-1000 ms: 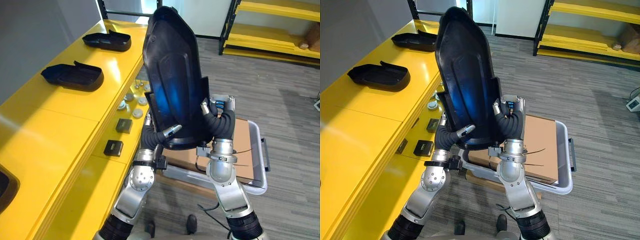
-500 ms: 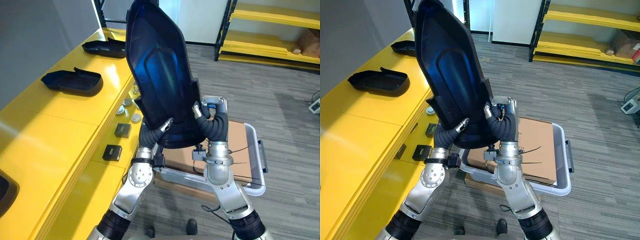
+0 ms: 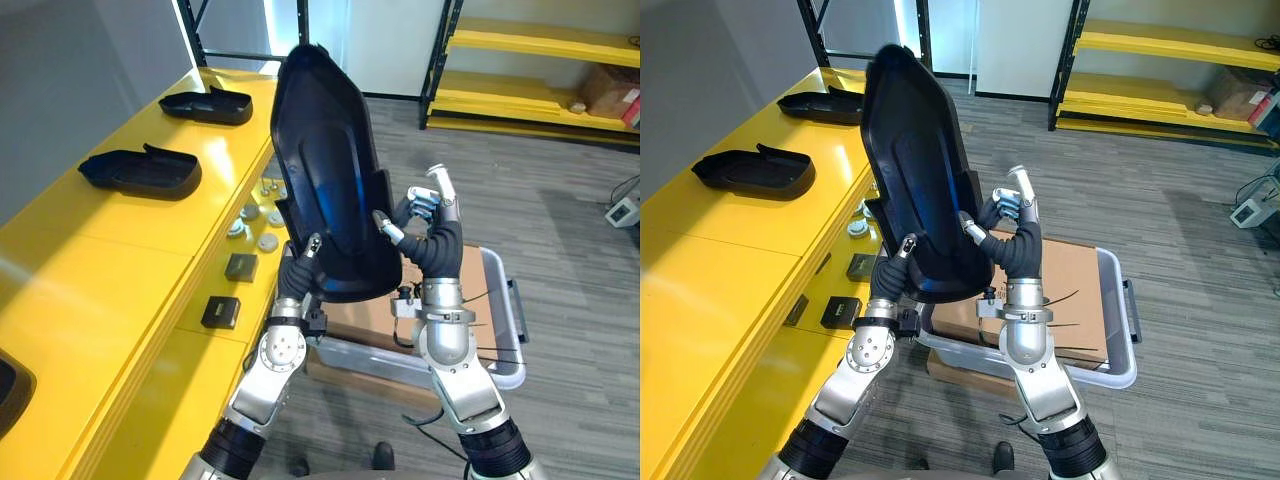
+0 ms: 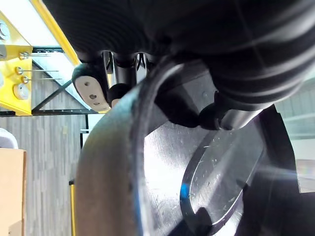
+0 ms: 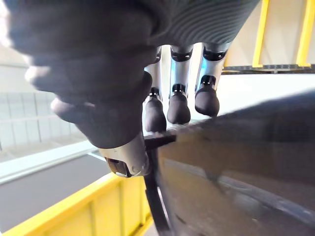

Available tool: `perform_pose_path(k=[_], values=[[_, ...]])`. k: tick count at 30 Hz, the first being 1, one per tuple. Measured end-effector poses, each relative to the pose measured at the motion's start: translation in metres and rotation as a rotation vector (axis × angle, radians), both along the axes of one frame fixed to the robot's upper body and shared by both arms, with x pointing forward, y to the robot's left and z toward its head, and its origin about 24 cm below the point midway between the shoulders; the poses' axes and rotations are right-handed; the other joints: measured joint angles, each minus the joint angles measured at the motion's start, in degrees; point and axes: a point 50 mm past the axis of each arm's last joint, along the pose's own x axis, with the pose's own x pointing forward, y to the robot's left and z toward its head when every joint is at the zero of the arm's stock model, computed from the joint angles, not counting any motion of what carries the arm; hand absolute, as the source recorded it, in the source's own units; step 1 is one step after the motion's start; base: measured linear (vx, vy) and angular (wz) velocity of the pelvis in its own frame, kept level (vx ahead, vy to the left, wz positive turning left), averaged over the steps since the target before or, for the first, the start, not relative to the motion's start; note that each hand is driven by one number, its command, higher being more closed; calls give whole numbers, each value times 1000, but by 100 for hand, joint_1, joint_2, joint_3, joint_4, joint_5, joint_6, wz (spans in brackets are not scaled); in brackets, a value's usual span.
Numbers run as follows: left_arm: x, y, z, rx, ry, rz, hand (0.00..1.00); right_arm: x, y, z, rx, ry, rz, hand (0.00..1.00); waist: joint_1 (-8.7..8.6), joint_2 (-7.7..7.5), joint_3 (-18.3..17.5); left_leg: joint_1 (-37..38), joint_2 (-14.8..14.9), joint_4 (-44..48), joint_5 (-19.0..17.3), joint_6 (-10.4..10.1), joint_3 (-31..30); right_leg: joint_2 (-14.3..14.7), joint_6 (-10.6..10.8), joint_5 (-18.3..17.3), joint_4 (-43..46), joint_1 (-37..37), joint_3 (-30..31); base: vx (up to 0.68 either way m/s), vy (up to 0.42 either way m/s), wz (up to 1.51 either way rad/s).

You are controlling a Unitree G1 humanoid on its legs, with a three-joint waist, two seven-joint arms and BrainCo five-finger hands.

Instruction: Walk over and take plastic housings, then place them on the shelf

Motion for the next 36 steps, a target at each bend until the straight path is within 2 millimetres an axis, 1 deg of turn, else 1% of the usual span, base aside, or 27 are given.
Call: perform_pose_path(k=[2, 3, 6, 7, 8, 10, 11, 13, 14, 15, 16, 17, 19, 20, 21, 22, 23, 24, 25, 26, 28, 29, 30, 32, 34, 35, 36], values=[[1, 4, -11, 9, 60, 13, 100, -3, -11, 8, 59, -45, 1, 0, 0, -2, -1, 2, 0, -5, 0, 0, 3, -1, 1, 0, 0, 0, 1, 0, 0, 0], [1, 5, -14, 10, 72, 20, 100, -3, -14, 8, 69, -49, -7, 0, 0, -4, -2, 3, 0, -6, 0, 0, 3, -1, 1, -1, 0, 0, 1, 0, 0, 0], [-2, 12, -23, 2, 113, 59, 100, -3, -34, 6, 108, -44, -91, 0, -10, -5, -3, 4, 0, -13, 0, 0, 6, 0, 2, -1, 0, -3, 0, 0, 0, 0], [-4, 15, -26, -6, 125, 75, 100, -4, -46, 5, 113, -41, -148, 0, -19, -5, -3, 4, 0, -15, 0, 0, 6, -1, 2, -1, 0, -3, 0, 0, 0, 0], [-5, 17, -28, -9, 132, 86, 100, -5, -53, 4, 115, -40, -184, 0, -19, -5, -3, 4, -1, -15, 0, 0, 5, -1, 2, -1, 0, -3, 0, 0, 0, 0], [-8, 27, -33, -14, 154, 127, 100, -11, -79, 0, 103, -28, -343, 0, -36, -7, -4, 4, -1, -16, 0, 0, 0, 0, 3, -1, 0, -2, 0, 0, 0, 0], [-9, 30, -34, -15, 160, 139, 100, -14, -87, -3, 104, -18, -390, 0, -44, -7, -4, 3, -1, -17, 0, 0, -2, 0, 3, -1, 0, -2, -1, 0, 0, 0], [-15, 43, -39, -25, 179, 196, 100, -26, -117, -13, 94, 34, -568, 0, -117, -7, -4, 3, -1, -17, -3, 4, -12, 0, 5, -2, 0, 0, -2, 0, 0, 0], [-18, 44, -40, -28, 181, 204, 100, -29, -125, -17, 95, 53, -609, 0, -136, -7, -4, 3, -1, -17, -4, 5, -12, 0, 5, -2, 0, 0, -2, 0, 0, 0], [-22, 52, -39, -36, 177, 234, 100, -36, -139, -27, 98, 98, -687, 0, -148, -7, -4, 3, 0, -17, -6, 8, -11, -1, 6, -3, 0, 0, -1, 0, 0, 0], [-26, 55, -36, -44, 166, 250, 100, -43, -153, -41, 89, 172, -756, 0, -174, -8, -5, 3, 1, -15, -8, 11, -11, -1, 6, -3, 0, 1, 0, 0, 0, 0], [-28, 58, -34, -49, 154, 260, 100, -46, -160, -51, 80, 224, -786, 0, -186, -8, -5, 3, 1, -15, -8, 11, -11, -1, 6, -4, 0, 1, 0, 0, 0, 0], [-34, 65, -25, -61, 113, 288, 100, -55, -178, -88, 62, 426, -858, 0, -221, -8, -5, 5, 4, -13, -10, 11, -5, -1, 7, -5, 1, 2, 1, 0, 0, 0], [-37, 67, -22, -67, 89, 296, 100, -61, -185, -111, 60, 551, -879, 0, -238, -6, -5, 8, 7, -12, -12, 12, 6, -1, 9, -9, 1, 2, 4, 0, 0, 0], [-39, 68, -20, -69, 81, 299, 100, -65, -188, -123, 62, 614, -888, 0, -243, -4, -6, 9, 9, -12, -12, 11, 13, -1, 9, -10, 1, 2, 6, 0, 0, -3], [-43, 69, -17, -74, 67, 303, 100, -73, -192, -149, 66, 746, -896, 0, -251, -1, -8, 13, 16, -9, -19, 5, 31, 1, 2, -15, 2, 5, 10, 0, 0, 0], [-47, 70, -16, -77, 60, 295, 100, -83, -195, -173, 77, 864, -892, 0, -249, 13, -17, 13, 25, -7, -34, 3, 64, 2, -17, -28, 2, 6, 11, 0, 0, 0], [-49, 71, -16, -78, 58, 295, 100, -88, -195, -184, 83, 920, -884, 0, -249, 23, -23, 14, 28, -5, -43, -6, 91, 3, -18, -29, 3, 8, 13, 0, 0, 0], [-53, 71, -17, -81, 59, 296, 100, -99, -194, -204, 99, 1023, -870, 0, -242, 49, -38, 20, 36, 1, -62, -23, 110, 7, -17, -32, 15, 9, 19, 0, 0, 0], [-58, 72, -18, -86, 65, 289, 100, -114, -190, -229, 140, 1146, -844, 0, -238, 76, -42, 25, 55, 2, -74, -25, 113, 15, 7, -124, 97, 9, 12, -39, -15, -2], [-62, 72, -19, -88, 69, 288, 100, -127, -184, -249, 176, 1247, -824, 0, -218, 94, -55, 37, 84, 9, -117, -34, 112, 16, -7, -188, 181, 9, 3, -20, -8, 1], [-65, 74, -20, -91, 75, 287, 100, -142, -173, -271, 234, 1357, -789, 0, -195, 113, -67, 54, 111, 26, -172, -22, 108, 28, 1, -270, 272, 11, -8, 0, 0, 0], [-66, 74, -20, -92, 77, 288, 100, -148, -169, -279, 259, 1399, -776, 0, -176, 128, -77, 56, 121, 38, -191, -23, 106, 33, 2, -287, 301, 11, -16, -4, -18, 4], [-68, 74, -21, -111, 83, 295, 100, -172, -149, -306, 336, 1563, -719, 0, -103, 177, -105, 69, 150, 120, -249, -35, 63, 43, -28, -391, 462, 22, -83, 14, -23, 14], [-71, 76, -19, -126, 79, 313, 100, -186, -132, -321, 390, 1665, -670, 0, -92, 202, -117, 105, 159, 125, -250, -41, -85, 25, -26, -502, 627, 60, -244, 35, -25, 35], [-71, 76, -19, -128, 77, 316, 100, -191, -126, -326, 404, 1699, -655, 0, -81, 201, -116, 116, 160, 138, -247, -50, -143, 15, -17, -556, 693, 82, -308, 42, -29, 54], [-71, 76, -17, -133, 68, 320, 100, -197, -116, -332, 409, 1754, -622, 0, -5, 195, -108, 115, 157, 194, -235, -63, -265, -11, -26, -686, 880, 91, -442, 37, -33, 65]])
